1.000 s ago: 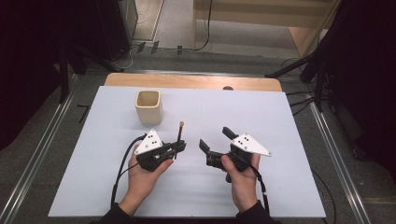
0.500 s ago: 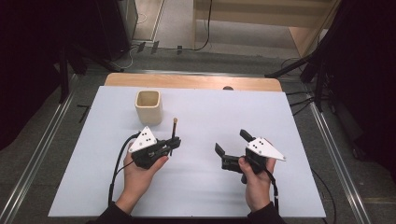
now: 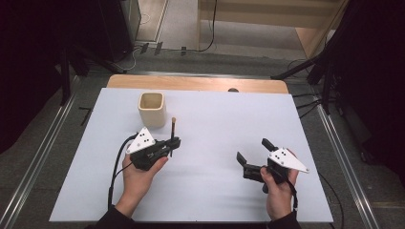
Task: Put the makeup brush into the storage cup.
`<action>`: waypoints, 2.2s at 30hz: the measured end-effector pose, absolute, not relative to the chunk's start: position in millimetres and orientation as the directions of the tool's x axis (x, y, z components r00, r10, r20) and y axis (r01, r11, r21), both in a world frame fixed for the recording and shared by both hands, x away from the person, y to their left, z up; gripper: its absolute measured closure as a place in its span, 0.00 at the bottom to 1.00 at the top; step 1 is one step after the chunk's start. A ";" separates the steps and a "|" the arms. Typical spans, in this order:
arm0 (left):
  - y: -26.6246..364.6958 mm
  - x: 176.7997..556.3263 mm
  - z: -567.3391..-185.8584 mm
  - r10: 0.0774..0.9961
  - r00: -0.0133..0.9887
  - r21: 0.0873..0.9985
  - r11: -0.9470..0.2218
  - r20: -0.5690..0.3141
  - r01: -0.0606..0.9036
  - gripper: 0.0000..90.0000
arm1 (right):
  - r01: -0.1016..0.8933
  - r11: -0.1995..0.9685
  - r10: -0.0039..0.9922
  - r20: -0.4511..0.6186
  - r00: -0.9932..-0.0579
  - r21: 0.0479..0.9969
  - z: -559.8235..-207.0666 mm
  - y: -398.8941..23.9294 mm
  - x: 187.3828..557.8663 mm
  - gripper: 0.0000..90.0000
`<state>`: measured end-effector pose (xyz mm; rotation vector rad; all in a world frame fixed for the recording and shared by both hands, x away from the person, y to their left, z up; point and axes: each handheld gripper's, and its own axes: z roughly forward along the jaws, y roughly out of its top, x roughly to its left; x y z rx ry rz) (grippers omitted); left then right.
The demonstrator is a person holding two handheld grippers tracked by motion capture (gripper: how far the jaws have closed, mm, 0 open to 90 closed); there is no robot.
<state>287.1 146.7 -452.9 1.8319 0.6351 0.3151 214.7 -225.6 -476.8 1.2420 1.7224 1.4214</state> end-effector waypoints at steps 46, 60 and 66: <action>181.3 320.4 -419.6 0.649 0.756 0.951 -0.174 -0.086 0.257 0.94 | 0.343 0.000 0.928 0.127 -0.349 0.939 -501.1 -287.9 183.6 0.00; 191.0 336.8 -411.2 0.683 0.726 0.955 -0.154 -0.082 0.253 0.94 | 0.346 0.013 0.924 0.121 -0.362 0.938 -502.1 -285.1 184.0 0.00; 196.0 346.9 -407.5 0.698 0.709 0.957 -0.131 -0.097 0.260 0.94 | 0.343 0.012 0.925 0.120 -0.361 0.939 -502.3 -285.9 184.1 0.00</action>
